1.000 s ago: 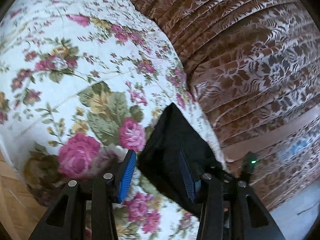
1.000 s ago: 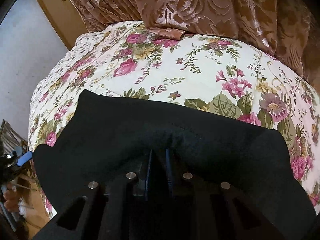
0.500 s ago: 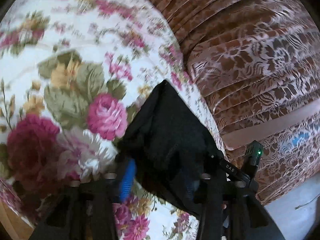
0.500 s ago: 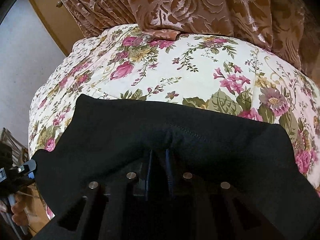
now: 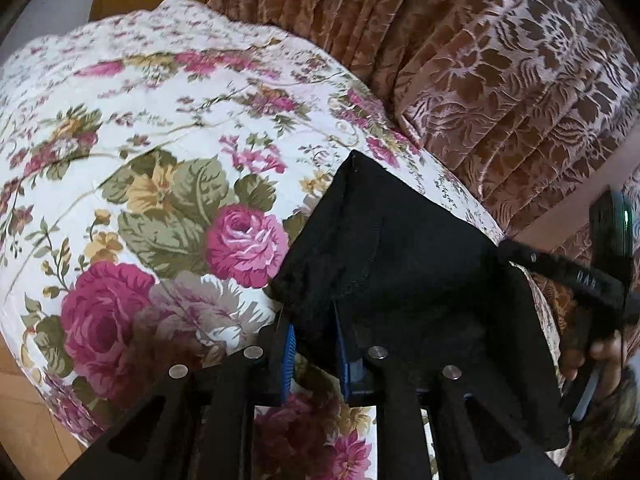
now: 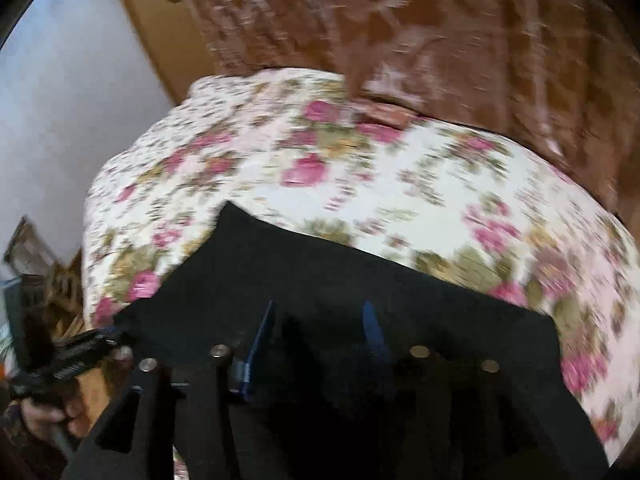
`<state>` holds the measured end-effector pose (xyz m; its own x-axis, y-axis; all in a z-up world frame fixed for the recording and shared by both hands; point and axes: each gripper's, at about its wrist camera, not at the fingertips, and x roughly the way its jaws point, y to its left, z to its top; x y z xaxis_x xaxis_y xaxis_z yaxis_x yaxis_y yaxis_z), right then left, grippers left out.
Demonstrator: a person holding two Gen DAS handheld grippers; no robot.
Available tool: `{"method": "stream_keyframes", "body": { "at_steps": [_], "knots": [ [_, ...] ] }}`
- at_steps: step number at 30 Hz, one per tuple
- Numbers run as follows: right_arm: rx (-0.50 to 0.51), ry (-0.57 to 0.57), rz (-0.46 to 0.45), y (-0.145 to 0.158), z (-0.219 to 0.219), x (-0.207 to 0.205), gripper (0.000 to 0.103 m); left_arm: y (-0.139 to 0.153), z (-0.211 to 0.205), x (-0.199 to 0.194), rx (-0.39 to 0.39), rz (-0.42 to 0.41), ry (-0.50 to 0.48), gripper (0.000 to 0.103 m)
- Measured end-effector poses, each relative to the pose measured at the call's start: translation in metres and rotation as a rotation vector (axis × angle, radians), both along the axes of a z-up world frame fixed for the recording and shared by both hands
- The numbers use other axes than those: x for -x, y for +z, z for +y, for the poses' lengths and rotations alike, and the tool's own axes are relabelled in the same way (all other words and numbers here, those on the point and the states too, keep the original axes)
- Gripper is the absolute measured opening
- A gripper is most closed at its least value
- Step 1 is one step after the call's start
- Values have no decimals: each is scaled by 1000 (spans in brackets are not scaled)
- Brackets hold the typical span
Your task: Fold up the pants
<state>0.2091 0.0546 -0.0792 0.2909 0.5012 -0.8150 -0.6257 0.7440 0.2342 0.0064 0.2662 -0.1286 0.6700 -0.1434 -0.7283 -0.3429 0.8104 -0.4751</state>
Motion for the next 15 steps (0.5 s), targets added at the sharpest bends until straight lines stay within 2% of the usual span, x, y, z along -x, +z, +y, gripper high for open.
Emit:
{"method": "stream_keyframes", "body": {
  "at_steps": [1,5,12,15],
  "knots": [
    [7,20,1,-1,10,-2,56,1,0,-1,-9,-3,-6,18],
    [105,96,-37,-19,63,-15,57,5,-1,-3,-41,-7,-29,18],
    [124,194,30,-42,116,-43,56,11,-12,-5,-136,4,-57,19],
    [156,239,31,-52,126,-46,51,13,-15,-6,-162,10,-64,19]
  ]
}}
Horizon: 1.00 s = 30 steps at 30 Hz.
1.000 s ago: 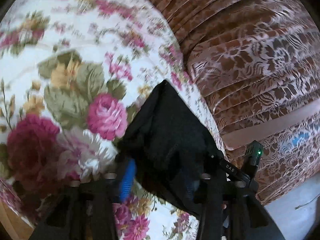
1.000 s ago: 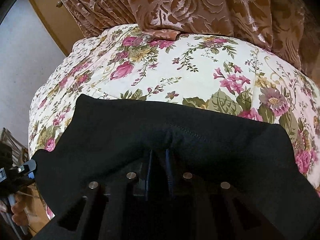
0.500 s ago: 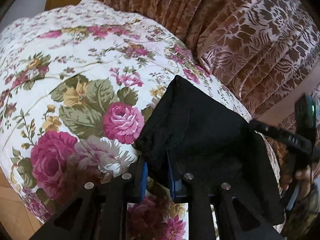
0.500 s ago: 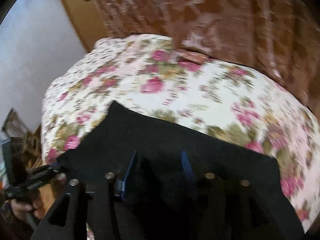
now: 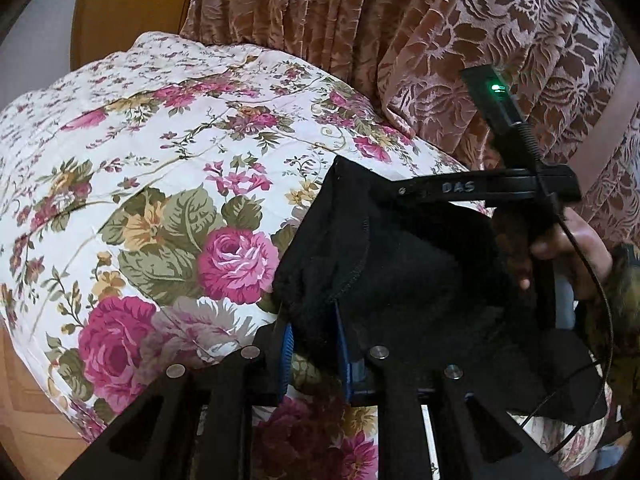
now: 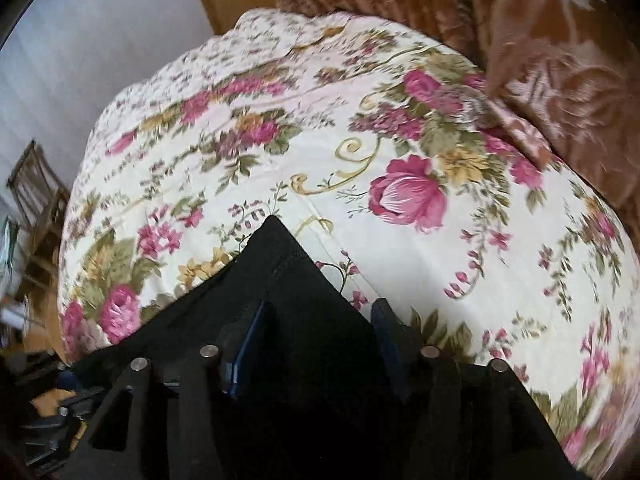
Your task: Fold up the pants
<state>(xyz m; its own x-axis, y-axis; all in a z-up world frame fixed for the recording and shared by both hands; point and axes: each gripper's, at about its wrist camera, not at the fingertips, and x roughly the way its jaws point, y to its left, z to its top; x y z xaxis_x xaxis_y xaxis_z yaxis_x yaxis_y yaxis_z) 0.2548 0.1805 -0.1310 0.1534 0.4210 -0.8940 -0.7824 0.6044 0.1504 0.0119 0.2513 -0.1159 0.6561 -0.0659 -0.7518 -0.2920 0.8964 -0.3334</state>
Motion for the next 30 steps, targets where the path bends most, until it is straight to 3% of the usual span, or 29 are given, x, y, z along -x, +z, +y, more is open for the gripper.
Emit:
{"method": "stream_keyframes", "body": {
  "at_steps": [5,8,13,20,25,30],
  "knots": [
    [39,22,-68,-2,7,4,19,3,-3,-3,-29,14,-2,20],
    [57,22,-129,2,10,7,14,5,-5,-5,-47,15,-3,20],
    [51,-113,-141,-12,6,-12,13,1,-8,-10,-74,54,0,20],
    [49,-126,-176,-3,4,-4,16,-5,-7,-9,-73,75,11,26],
    [-26,-204,-161,22,-26,10,43,-2,-6,-6,-77,79,29,32],
    [-133,-340,-102,41,-83,28,46,4,-6,0,-96,82,54,39]
  ]
}}
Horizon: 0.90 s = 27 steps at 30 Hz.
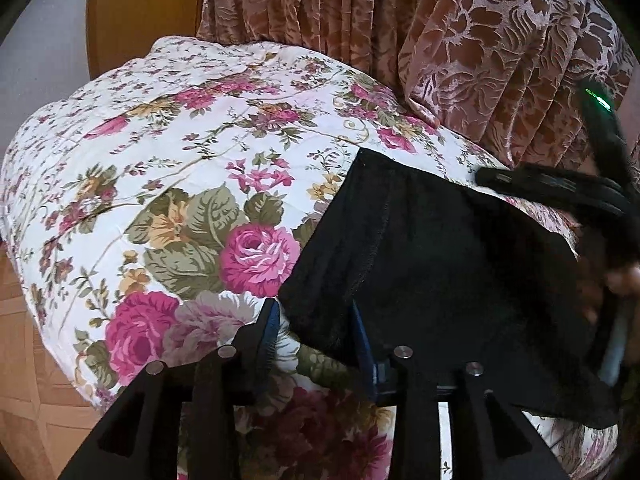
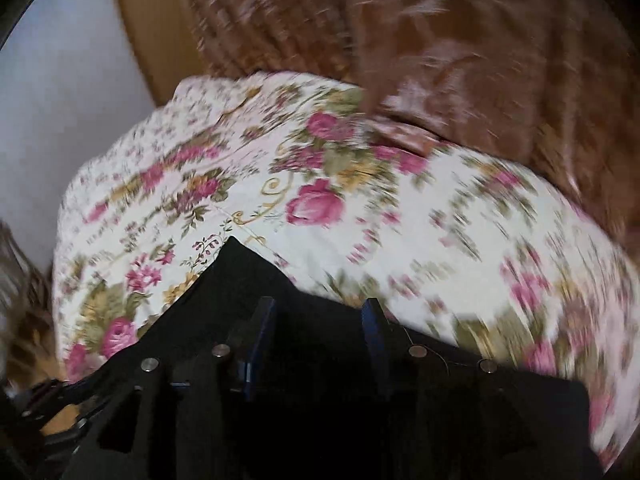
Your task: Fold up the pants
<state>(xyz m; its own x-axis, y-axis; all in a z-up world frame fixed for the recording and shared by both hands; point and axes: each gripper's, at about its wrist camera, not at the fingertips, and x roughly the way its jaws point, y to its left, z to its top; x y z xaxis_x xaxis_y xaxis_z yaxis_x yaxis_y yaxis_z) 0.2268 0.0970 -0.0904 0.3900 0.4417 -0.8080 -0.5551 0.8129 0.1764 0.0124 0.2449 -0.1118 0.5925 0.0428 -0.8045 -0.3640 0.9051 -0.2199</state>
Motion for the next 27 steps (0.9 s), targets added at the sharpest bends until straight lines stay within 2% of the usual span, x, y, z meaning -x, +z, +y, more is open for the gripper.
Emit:
{"method": "stream_keyframes", "body": {
  "at_steps": [4,7,10,13,17,22,27],
  "knots": [
    [-96,-105,43,11,-62,21,50,8,3,8,-30,0,31,43],
    [-141,-197,61,17,-123,45,52,16,12,14,-61,-10,89,43],
    [-166,-312,84,15,-187,69,54,24,23,20,-33,-32,131,43],
    [-179,-464,109,10,-258,96,54,33,19,23,-19,-70,128,42],
    [-206,-660,117,7,-341,138,54,43,-8,15,-17,-108,43,42],
    [-250,-839,109,7,-418,187,54,43,-56,-9,-18,-80,-115,42],
    [-367,-1038,102,3,-491,245,54,37,-103,-27,-5,-56,-270,42]
  ]
}}
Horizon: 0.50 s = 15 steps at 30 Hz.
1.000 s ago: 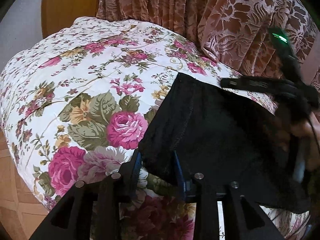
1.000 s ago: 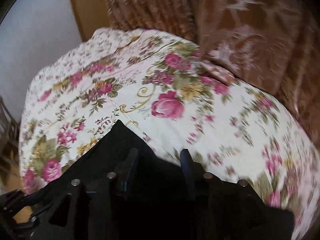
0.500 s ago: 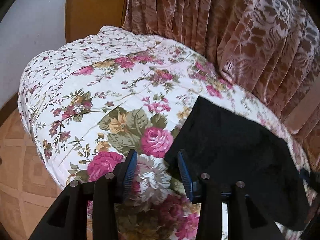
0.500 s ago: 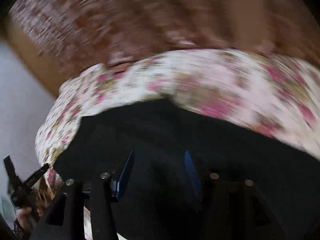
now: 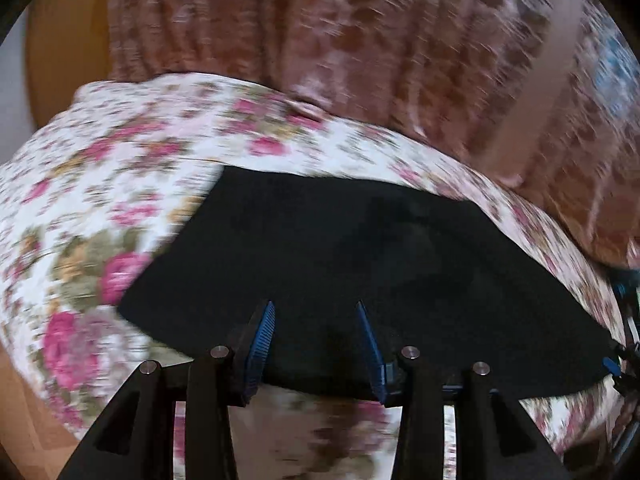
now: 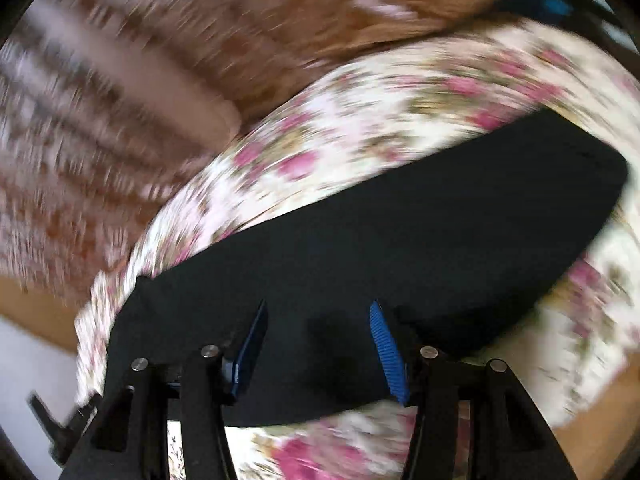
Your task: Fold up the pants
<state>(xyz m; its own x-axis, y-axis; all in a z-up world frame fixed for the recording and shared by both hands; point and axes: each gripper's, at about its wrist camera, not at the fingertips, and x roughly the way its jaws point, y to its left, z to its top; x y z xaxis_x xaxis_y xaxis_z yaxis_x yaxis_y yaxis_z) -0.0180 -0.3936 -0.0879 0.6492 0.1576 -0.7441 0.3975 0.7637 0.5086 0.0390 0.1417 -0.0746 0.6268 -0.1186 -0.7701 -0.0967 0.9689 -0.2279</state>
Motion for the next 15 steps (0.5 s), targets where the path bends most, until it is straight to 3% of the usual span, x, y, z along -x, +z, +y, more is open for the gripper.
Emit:
{"method": "stream_keyframes", "body": {
  "at_steps": [7,15],
  "knots": [
    [-194,-337,-48,-31,-87,81,55,-8,-60,-14,14,55,-159,42],
    [-318,-465,-141,-54,-128,106,55,-13,-102,-12,-13,90,-255,43]
  ]
}}
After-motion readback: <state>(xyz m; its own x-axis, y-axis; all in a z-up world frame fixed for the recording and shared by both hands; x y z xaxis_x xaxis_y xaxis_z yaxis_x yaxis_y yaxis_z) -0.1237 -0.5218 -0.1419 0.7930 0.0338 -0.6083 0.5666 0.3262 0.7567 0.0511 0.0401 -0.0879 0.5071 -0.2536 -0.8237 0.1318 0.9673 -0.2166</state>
